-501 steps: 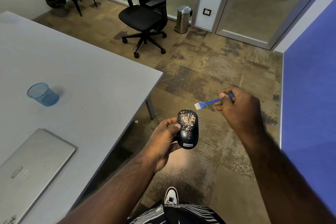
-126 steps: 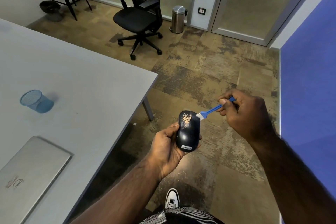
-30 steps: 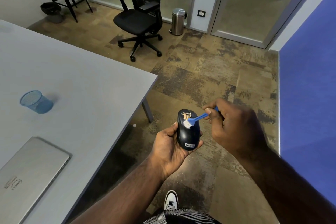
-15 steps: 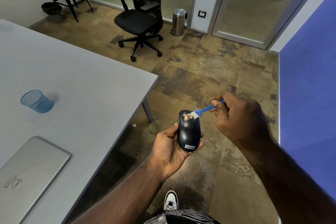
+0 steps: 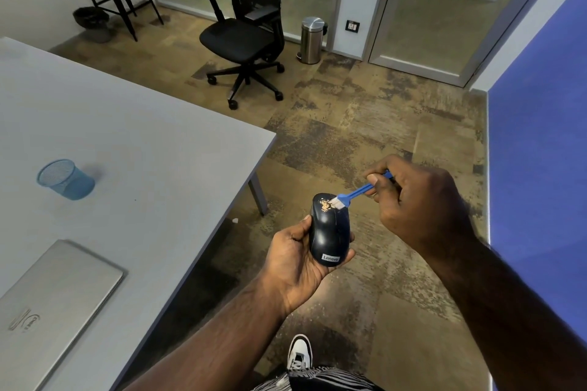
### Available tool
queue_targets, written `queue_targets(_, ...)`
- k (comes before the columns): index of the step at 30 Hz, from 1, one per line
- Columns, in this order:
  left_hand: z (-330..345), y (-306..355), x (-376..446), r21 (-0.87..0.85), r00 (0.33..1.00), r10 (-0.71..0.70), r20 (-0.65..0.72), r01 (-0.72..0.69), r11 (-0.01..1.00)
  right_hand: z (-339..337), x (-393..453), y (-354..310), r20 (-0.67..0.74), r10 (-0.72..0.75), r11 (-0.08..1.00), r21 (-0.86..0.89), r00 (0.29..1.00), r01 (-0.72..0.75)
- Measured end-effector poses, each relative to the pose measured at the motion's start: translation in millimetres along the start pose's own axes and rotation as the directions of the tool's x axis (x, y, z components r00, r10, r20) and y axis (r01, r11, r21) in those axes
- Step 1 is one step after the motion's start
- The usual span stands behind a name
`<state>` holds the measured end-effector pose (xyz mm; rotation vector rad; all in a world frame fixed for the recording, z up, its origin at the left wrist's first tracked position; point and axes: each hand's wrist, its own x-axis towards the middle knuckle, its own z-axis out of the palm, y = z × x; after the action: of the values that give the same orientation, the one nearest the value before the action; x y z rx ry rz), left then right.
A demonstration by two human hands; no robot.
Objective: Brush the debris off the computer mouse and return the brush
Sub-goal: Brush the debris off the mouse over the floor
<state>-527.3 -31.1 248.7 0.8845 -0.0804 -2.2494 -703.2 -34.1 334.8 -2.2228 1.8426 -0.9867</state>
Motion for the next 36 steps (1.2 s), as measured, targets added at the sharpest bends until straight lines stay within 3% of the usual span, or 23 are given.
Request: queue_targets(36,1.6,-1.8,-2.8,0.071,1.0,-0.025,-0.005,0.025,0.997,-8.3,12.8,5.3,0.144,-0.091,0.994,-0.044,0.985,0.099)
